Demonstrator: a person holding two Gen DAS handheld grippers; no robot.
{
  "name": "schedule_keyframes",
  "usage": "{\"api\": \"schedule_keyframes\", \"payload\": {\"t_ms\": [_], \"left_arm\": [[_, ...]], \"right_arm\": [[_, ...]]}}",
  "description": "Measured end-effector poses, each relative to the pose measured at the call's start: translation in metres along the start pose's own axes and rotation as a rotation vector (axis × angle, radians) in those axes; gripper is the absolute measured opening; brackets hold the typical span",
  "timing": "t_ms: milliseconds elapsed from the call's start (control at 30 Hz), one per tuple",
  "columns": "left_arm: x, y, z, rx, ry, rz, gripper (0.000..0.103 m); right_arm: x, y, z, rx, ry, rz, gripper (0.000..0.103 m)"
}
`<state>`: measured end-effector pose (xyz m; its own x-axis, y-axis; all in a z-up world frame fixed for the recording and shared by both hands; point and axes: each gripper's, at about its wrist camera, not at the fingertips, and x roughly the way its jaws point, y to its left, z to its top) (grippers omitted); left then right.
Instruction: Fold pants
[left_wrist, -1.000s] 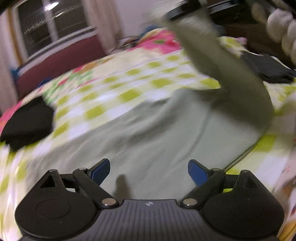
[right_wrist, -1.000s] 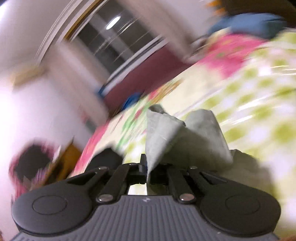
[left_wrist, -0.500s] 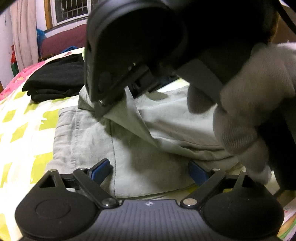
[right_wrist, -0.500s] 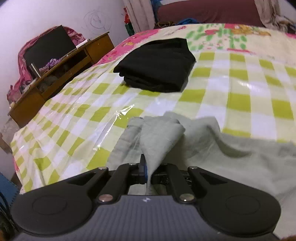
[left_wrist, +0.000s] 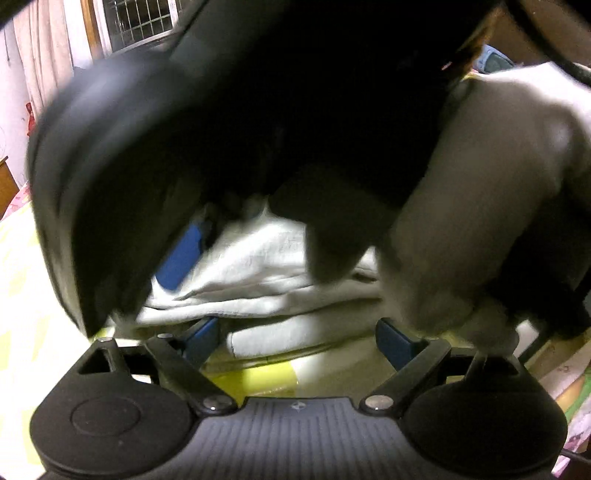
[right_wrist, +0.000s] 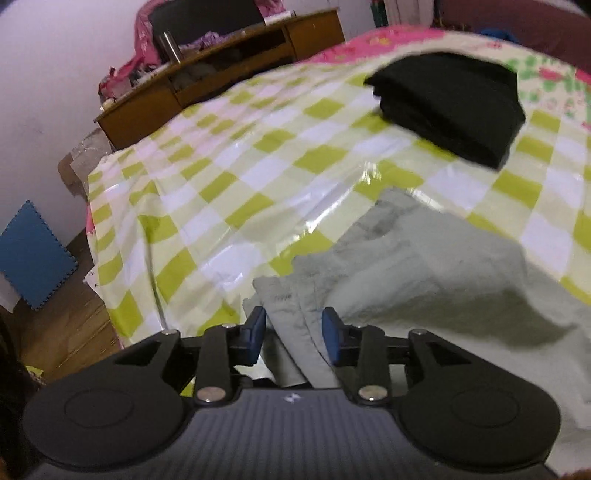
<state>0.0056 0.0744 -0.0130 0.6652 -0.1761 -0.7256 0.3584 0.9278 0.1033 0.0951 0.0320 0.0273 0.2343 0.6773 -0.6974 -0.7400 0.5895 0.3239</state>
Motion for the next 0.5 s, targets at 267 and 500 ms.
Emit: {"api": "schedule_keyframes", "payload": {"t_ms": [267,500], "left_arm": [[-0.023,0.002,-0.009,-0.035,-0.063,0.019,0.103],[-0.04,0.014,0.001,-0.061,-0.173,0.053,0.103]], "right_arm": [[-0.072,-0.044,-0.024,0.152,-0.156,-0.158,0.044],[-0.134,-0.117,-0.082,0.419,-0.195,-0.398,0.045]]}}
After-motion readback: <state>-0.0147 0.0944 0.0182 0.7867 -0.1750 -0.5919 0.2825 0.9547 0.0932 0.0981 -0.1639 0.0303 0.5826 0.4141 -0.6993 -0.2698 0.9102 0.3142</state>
